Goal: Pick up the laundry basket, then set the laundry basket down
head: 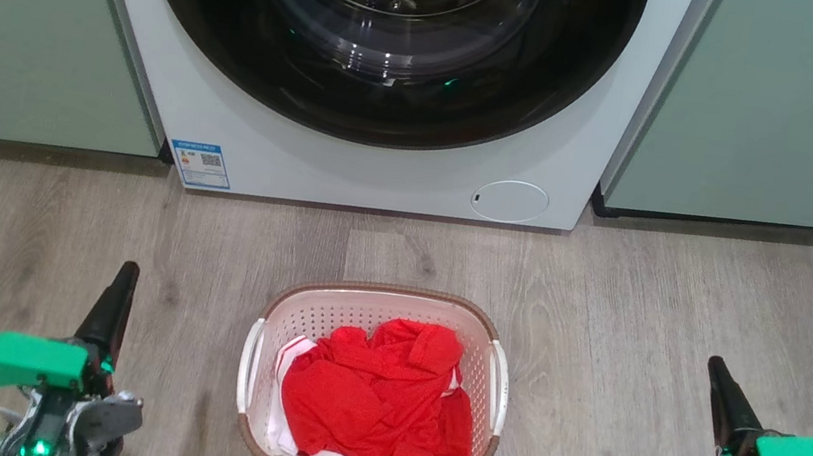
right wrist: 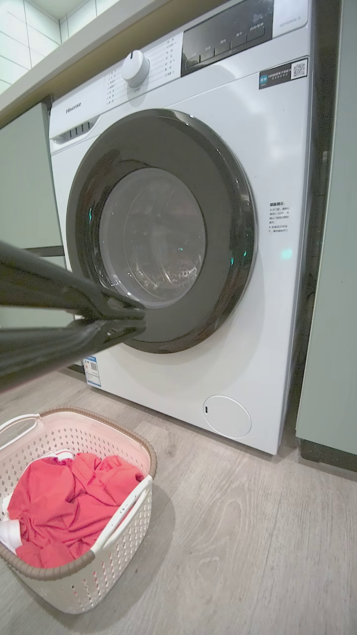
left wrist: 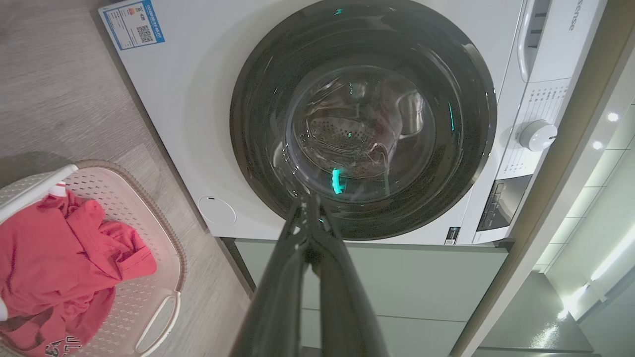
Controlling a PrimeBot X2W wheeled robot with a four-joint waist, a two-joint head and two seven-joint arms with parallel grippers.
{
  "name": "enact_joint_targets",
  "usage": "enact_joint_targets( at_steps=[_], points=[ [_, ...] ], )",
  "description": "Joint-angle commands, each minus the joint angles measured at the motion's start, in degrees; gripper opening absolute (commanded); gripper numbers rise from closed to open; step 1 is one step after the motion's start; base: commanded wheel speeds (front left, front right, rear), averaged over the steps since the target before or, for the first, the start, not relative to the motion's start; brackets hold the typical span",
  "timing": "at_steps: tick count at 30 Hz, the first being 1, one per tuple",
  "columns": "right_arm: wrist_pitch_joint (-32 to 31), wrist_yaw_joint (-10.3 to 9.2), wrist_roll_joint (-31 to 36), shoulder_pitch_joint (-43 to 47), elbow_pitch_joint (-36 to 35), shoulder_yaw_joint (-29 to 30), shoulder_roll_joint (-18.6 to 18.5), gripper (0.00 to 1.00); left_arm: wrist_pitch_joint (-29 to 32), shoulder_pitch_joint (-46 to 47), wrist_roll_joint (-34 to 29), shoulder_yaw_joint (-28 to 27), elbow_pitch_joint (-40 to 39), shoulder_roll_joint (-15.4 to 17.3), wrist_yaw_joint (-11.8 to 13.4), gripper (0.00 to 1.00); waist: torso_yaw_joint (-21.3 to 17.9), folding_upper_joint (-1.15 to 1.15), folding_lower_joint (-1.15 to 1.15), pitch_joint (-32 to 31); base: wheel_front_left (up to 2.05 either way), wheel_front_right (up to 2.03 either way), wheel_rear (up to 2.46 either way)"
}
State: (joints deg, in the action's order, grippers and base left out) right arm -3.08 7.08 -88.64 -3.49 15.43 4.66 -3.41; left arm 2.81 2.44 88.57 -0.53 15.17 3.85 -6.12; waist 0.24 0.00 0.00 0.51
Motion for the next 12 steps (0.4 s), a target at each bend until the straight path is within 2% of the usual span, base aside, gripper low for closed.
enact_joint_targets(
  at_steps=[1,7,12],
  points=[
    [-0.84,0.39,-1.46,-2.50,-1.69,-0.60,-0.78,0.00,0.55,3.31,1.55,-2.30,-1.49,0.85,-0.88,0.00,-0.04,0.00,0.00,-0.05,0.00,0.00,0.00],
    [-1.89,0.41,-4.68,-2.53,-1.53,0.04,-0.74,0.00,1.61,3.53,5.29,-3.43,-1.26,0.80,-1.32,0.00,-0.22,0.00,0.00,-0.30,0.00,0.00,0.00],
    [-2.07,0.41,-4.91,-2.54,-1.51,0.19,-0.67,0.00,1.81,3.56,5.54,-3.66,-1.24,0.71,-1.36,0.00,-0.24,0.00,0.00,-0.32,0.00,0.00,0.00]
  ],
)
